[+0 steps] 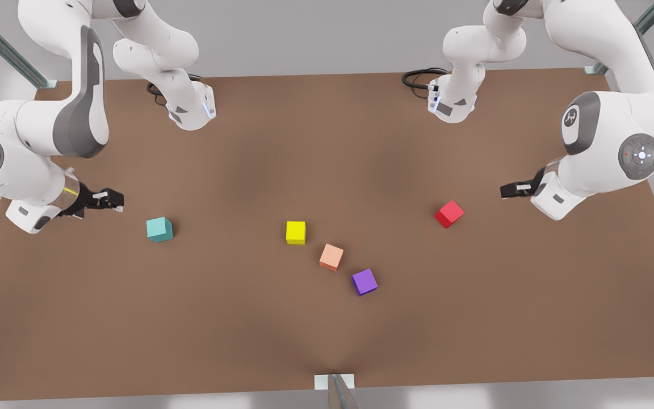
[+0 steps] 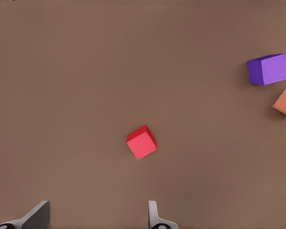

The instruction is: Pick up red wooden cube and pass to hand red wooden cube and place in blue wooden cube

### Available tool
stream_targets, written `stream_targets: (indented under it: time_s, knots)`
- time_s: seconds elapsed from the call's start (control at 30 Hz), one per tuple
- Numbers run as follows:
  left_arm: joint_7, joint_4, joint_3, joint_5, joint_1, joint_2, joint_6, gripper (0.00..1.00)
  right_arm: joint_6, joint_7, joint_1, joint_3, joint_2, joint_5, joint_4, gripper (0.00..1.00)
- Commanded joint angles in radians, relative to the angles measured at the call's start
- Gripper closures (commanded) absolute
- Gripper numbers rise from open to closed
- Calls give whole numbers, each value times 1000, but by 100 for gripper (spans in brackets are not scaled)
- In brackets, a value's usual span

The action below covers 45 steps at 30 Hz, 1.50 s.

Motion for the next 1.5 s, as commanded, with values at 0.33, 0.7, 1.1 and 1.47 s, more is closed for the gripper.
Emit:
stream_targets:
  time_s: [0.33,0.7,1.1,1.47]
  knots:
    - [-559,-720,26,-176,-57,8,929,0,9,-66,0,0,7,0,-8,0]
    - [-603,-785,67,-195,-104,46,955,0,-16,-69,0,0,29,4,-11,0]
    - [-602,-808,67,-189,-109,114,1003,0,-25,-70,0,0,36,2,-14,0]
    - [-599,-825,67,-187,-136,165,1050,0,-34,-70,8,1,52,0,-14,0]
